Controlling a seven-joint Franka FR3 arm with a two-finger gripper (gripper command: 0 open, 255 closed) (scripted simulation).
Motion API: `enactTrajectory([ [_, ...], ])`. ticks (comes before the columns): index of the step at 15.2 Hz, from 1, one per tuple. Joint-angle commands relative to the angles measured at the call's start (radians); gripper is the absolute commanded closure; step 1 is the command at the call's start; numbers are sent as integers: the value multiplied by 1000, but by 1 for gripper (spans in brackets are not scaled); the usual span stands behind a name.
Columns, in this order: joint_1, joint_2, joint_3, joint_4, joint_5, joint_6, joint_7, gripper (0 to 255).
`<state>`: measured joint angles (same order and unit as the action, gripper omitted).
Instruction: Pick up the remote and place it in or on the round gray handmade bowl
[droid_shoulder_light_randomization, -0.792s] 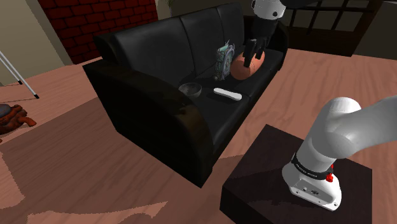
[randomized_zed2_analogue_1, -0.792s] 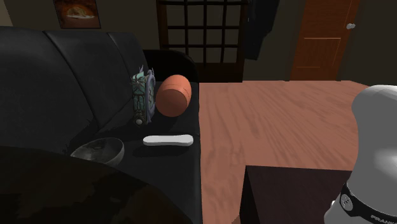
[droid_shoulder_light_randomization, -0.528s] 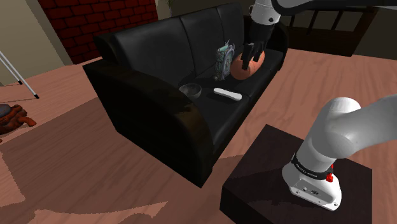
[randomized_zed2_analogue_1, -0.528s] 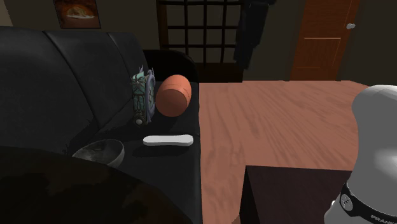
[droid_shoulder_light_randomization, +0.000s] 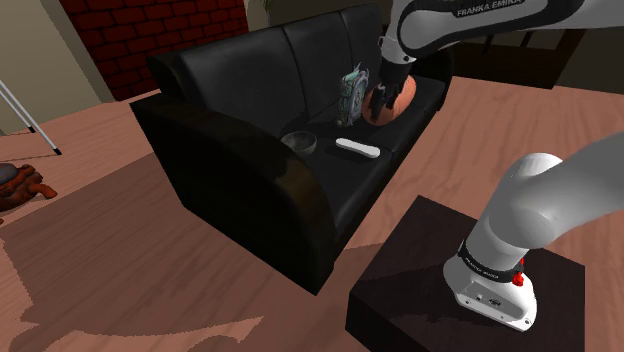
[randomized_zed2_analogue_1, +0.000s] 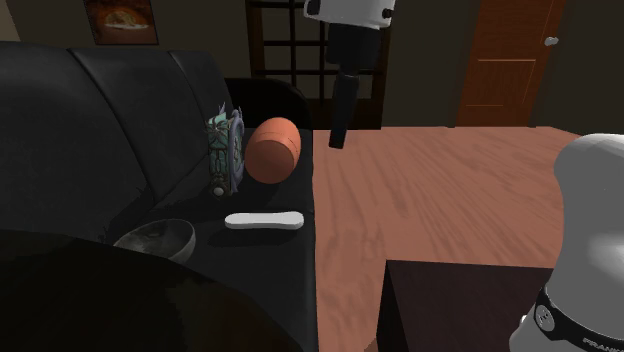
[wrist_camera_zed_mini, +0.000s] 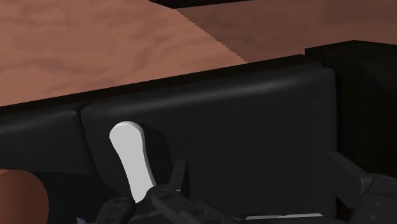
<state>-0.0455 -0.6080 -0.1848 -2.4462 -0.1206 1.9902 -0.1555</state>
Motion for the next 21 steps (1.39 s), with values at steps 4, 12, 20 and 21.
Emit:
enactTrajectory([
  [4,-5,154,-78,4,-7,155,-82,0],
  [12,8,452,-187,94,73,357,-244,0],
  [20,-22,785,-221,274,278,477,-466,0],
  [21,-34,827,-216,302,305,485,-492,0],
])
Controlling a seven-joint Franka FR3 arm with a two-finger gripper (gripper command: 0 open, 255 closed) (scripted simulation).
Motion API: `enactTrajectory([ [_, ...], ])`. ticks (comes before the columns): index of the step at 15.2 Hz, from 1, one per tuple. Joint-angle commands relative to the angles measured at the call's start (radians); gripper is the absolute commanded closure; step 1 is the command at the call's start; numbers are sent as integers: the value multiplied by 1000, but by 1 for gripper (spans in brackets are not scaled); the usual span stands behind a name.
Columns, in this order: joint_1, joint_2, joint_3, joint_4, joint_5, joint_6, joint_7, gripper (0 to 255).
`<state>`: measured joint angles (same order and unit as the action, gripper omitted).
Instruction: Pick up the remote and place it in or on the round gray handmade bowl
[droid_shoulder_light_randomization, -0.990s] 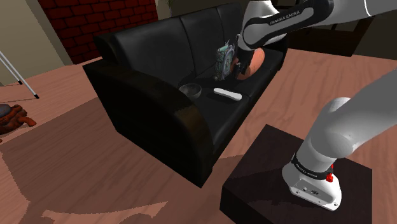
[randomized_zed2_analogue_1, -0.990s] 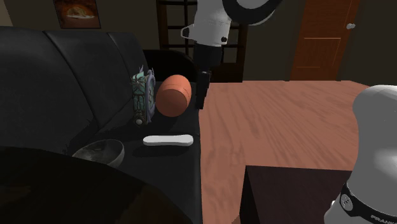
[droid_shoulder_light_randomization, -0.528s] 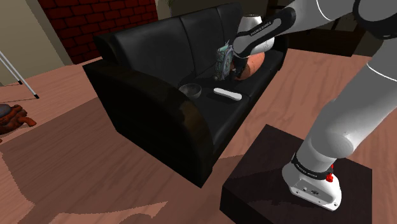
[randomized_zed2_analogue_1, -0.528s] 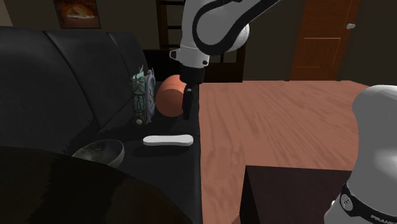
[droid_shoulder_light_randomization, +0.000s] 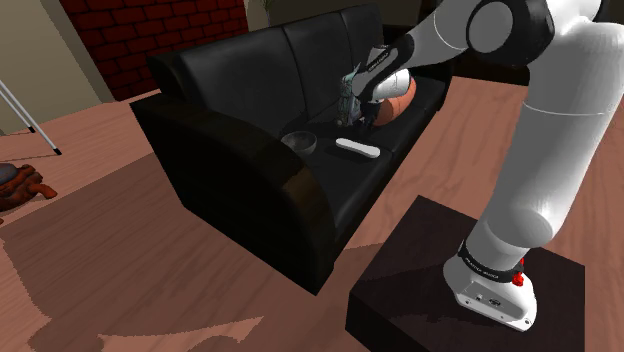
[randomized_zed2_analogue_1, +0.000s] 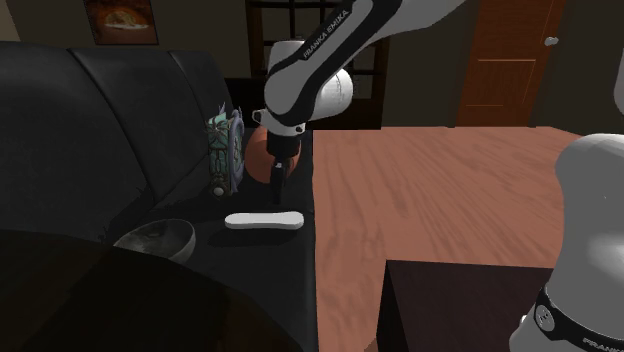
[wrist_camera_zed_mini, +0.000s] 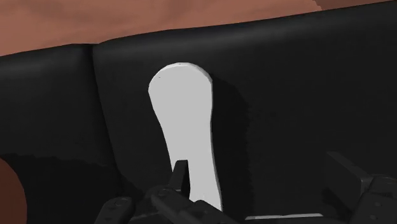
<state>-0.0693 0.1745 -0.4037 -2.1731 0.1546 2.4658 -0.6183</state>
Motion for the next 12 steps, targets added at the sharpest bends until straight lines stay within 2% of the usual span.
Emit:
enactTrajectory([
  [1,-24,85,10,60,55,16,-54,0],
  [7,-112,308,61,251,157,28,-157,0],
  [12,-128,364,82,265,183,69,-174,0],
])
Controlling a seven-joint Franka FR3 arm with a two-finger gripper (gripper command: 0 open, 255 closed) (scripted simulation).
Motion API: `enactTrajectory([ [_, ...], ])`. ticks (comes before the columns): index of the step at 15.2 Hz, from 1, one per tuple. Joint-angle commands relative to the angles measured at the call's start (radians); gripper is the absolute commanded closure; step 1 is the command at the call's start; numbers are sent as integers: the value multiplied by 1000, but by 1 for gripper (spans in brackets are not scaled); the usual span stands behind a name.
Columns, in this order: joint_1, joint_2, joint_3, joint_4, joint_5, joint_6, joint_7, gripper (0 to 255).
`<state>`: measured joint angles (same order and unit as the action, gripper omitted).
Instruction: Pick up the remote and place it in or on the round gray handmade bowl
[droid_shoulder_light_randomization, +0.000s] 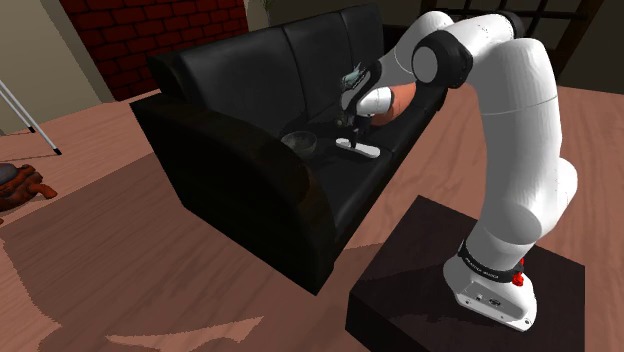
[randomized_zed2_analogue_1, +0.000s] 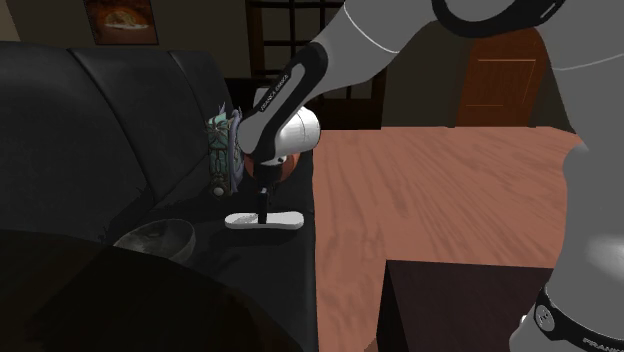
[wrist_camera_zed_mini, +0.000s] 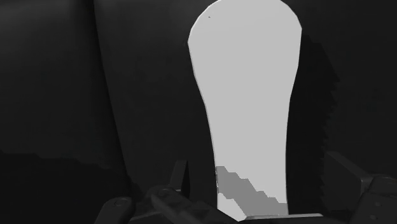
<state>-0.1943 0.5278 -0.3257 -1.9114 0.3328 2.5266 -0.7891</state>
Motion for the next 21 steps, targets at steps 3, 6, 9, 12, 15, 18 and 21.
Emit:
enactTrajectory([
  [3,-11,40,15,12,18,27,-11,0],
  [6,-11,40,15,12,18,27,-11,0],
  [9,-11,40,15,12,18,27,-11,0],
  [12,-11,40,15,12,18,27,-11,255],
  [15,-11,40,15,12,18,27,-11,255],
  [18,-11,40,15,12,18,27,-11,255],
  [21,-8,30,11,11,13,19,-7,255],
])
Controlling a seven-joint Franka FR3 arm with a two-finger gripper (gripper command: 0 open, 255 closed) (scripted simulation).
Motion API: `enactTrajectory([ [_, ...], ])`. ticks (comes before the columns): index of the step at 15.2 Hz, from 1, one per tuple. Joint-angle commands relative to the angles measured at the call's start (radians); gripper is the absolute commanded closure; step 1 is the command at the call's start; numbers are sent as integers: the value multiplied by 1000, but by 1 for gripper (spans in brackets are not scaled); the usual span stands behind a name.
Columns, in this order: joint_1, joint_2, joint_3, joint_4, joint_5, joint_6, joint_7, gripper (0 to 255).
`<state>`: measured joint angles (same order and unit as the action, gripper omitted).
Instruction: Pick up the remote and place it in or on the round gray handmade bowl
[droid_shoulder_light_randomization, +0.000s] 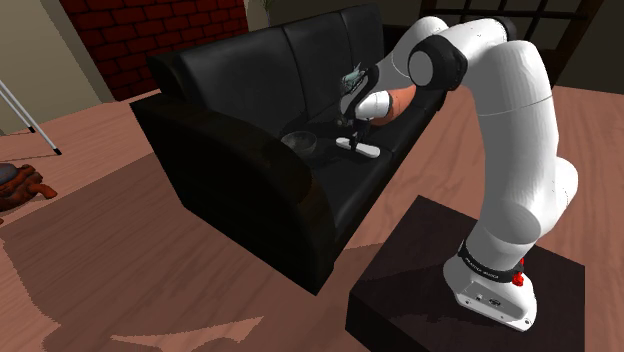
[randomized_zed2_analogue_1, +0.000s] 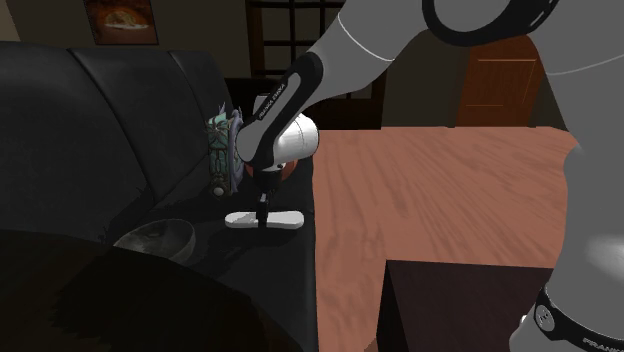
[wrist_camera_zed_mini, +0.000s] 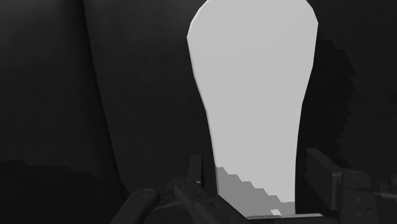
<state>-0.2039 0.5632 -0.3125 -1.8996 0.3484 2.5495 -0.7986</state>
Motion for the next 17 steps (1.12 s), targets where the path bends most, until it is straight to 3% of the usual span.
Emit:
enactTrajectory([
  [1,5,-15,-6,-1,-8,-13,6,255],
  [17,44,-156,-62,20,-90,-169,65,255],
])
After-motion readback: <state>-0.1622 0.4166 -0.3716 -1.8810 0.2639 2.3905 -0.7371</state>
